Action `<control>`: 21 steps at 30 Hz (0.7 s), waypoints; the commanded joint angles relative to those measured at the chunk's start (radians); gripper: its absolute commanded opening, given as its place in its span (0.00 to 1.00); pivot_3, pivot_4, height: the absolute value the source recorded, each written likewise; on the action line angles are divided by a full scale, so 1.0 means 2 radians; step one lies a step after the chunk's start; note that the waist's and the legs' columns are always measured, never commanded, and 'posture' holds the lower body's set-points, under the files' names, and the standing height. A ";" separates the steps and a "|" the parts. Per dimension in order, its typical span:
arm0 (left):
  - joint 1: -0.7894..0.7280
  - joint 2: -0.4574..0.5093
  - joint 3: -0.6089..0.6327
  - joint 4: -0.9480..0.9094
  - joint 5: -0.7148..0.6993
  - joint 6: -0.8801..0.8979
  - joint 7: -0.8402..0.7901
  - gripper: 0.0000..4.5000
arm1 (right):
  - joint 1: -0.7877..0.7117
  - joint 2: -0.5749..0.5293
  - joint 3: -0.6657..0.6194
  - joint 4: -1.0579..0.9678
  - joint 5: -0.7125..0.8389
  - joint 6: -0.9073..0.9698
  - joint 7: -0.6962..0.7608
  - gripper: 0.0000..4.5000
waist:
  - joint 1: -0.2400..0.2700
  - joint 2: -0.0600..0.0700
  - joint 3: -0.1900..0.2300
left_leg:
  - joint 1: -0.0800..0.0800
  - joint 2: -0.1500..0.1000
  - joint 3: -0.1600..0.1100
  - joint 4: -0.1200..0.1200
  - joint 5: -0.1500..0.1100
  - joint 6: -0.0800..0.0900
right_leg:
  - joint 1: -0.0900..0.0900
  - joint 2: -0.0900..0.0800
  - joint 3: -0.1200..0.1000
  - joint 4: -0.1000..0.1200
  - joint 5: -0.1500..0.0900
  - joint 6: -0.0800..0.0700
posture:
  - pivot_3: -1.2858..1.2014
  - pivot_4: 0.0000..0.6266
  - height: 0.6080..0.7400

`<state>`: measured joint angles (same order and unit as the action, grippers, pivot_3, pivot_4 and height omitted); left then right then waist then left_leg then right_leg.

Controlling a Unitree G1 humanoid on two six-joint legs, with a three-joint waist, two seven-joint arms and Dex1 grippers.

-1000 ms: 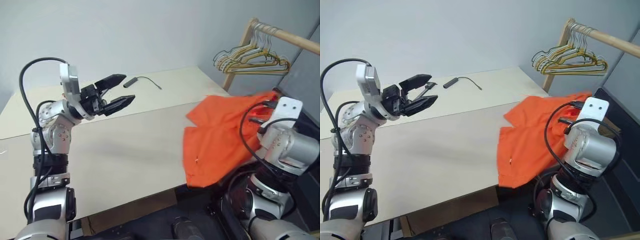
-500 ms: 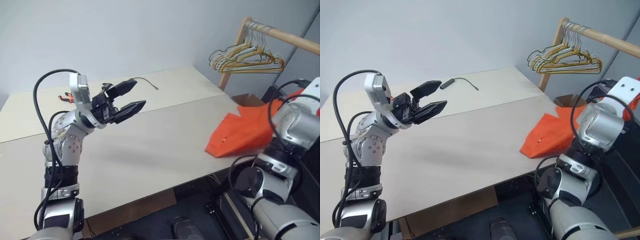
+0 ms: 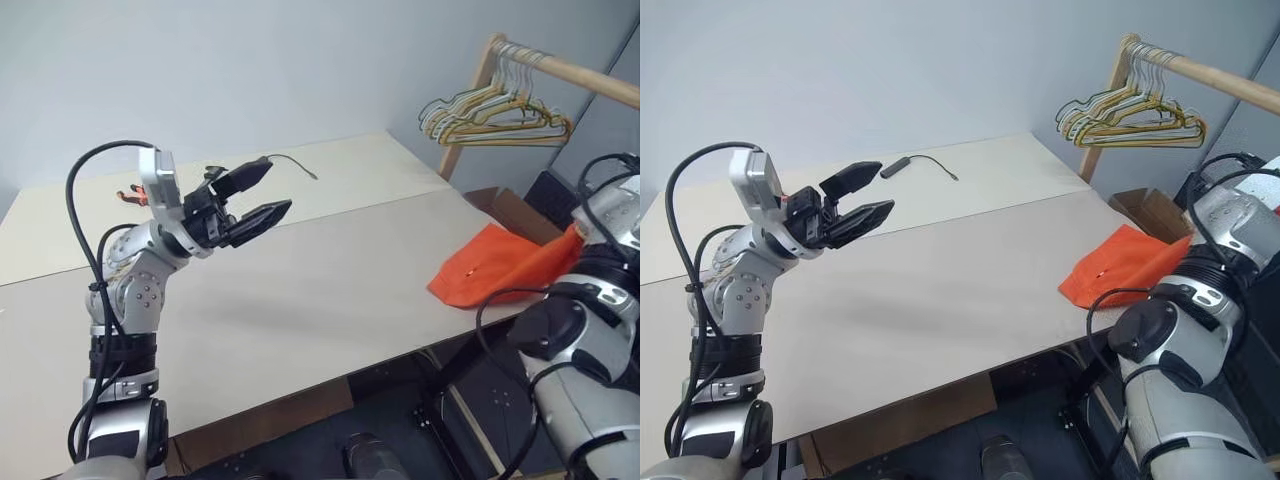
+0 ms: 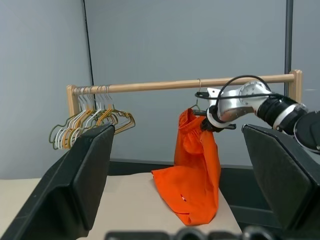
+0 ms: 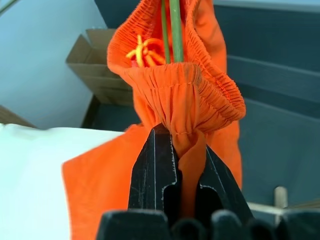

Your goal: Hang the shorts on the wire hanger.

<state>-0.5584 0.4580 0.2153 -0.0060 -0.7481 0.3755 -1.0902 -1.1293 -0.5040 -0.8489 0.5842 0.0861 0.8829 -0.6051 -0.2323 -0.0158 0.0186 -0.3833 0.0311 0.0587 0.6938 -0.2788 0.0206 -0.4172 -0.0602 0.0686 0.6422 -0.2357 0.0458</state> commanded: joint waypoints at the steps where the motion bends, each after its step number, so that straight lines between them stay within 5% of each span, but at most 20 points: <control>1: -0.004 0.003 0.007 -0.015 -0.008 -0.008 0.000 0.98 | -0.011 -0.012 0.003 0.007 0.017 -0.009 -0.010 0.00 | 0.000 0.000 0.000 | 0.000 0.000 0.000 0.000 0.000 0.000 | 0.000 0.000 0.000 0.000 0.000 0.000 | 0.46 0.00 1.00; 7: -0.004 -0.001 0.009 -0.019 -0.015 -0.009 -0.002 0.98 | 0.003 -0.018 0.027 0.007 0.018 -0.013 -0.004 0.00 | 0.001 0.000 0.000 | 0.000 0.000 0.000 0.000 0.000 0.000 | 0.001 0.000 0.000 -0.001 0.000 0.000 | 0.46 0.00 1.00; 20: -0.005 -0.008 0.006 -0.016 -0.009 -0.015 -0.003 0.99 | 0.034 0.001 0.126 -0.072 -0.041 -0.018 -0.042 0.99 | 0.001 0.000 0.000 | 0.000 0.000 0.000 0.000 0.000 0.000 | 0.000 0.000 0.000 -0.001 0.000 0.000 | 0.46 0.00 1.00; 21: -0.005 -0.009 0.005 -0.016 -0.008 -0.016 -0.003 0.99 | 0.044 0.001 0.152 -0.091 -0.061 -0.027 -0.046 1.00 | 0.001 0.000 0.000 | 0.000 0.000 0.000 0.000 0.000 0.000 | 0.000 0.000 0.000 -0.001 0.000 0.000 | 0.46 0.00 1.00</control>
<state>-0.5528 0.4392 0.2162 -0.0188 -0.7527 0.3688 -1.0954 -1.0537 -0.5002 -0.6117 0.4754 0.0181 0.8747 -0.6741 -0.2309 -0.0149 0.0189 -0.3830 0.0312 0.0588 0.6937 -0.2789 0.0207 -0.4162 -0.0602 0.0689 0.6412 -0.2357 0.0461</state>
